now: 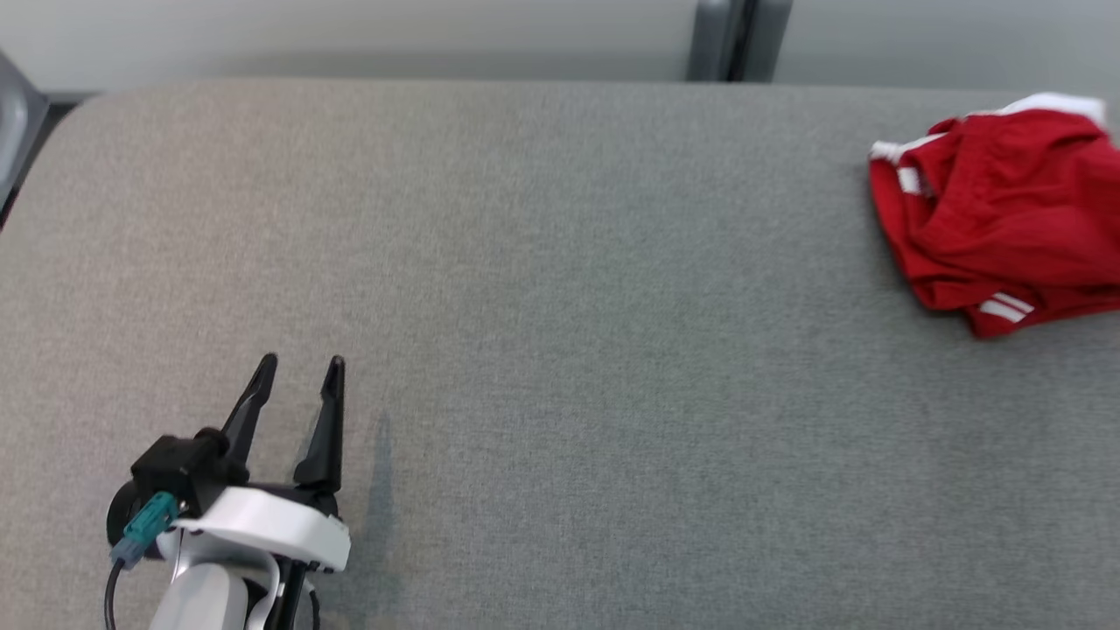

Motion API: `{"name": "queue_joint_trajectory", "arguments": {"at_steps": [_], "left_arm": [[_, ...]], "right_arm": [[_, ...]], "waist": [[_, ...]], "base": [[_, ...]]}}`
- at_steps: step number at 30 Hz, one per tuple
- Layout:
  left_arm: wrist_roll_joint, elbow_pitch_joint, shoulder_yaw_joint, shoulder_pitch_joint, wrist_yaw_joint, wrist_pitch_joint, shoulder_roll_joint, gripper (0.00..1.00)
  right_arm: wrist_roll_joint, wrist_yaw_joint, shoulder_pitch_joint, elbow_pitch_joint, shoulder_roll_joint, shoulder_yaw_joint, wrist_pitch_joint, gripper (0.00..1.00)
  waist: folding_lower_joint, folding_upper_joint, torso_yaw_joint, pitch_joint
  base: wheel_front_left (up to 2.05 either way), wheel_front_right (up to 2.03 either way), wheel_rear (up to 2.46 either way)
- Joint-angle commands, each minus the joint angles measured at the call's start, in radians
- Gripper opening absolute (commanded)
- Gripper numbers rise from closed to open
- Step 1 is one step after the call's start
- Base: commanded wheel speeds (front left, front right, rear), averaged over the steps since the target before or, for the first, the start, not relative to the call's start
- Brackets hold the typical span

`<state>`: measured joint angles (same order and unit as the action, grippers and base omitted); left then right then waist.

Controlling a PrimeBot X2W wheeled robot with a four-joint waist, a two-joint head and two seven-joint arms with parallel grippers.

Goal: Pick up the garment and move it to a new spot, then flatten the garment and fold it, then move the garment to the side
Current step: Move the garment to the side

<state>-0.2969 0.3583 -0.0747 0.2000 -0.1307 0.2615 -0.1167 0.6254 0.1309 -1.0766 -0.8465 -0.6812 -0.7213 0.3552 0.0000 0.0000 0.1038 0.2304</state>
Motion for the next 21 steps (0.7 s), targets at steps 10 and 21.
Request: {"name": "queue_joint_trajectory", "arguments": {"at_steps": [10, 21], "left_arm": [[0.026, -0.042, 0.042, -0.091, 0.020, 0.003, -0.014, 1.00], [0.025, -0.131, 0.073, -0.167, 0.046, 0.003, -0.018, 1.00]], "right_arm": [[0.006, 0.000, 0.131, 0.119, 0.020, 0.036, -0.253, 1.00], [-0.024, 0.000, 0.431, 0.307, 0.080, 0.253, -0.499, 1.00]], "waist": [[0.0000, 0.0000, -0.085, -0.183], [0.0000, 0.0000, -0.105, -0.246]], "base": [[0.00, 0.00, 0.00], [0.00, 0.00, 0.00]]}}
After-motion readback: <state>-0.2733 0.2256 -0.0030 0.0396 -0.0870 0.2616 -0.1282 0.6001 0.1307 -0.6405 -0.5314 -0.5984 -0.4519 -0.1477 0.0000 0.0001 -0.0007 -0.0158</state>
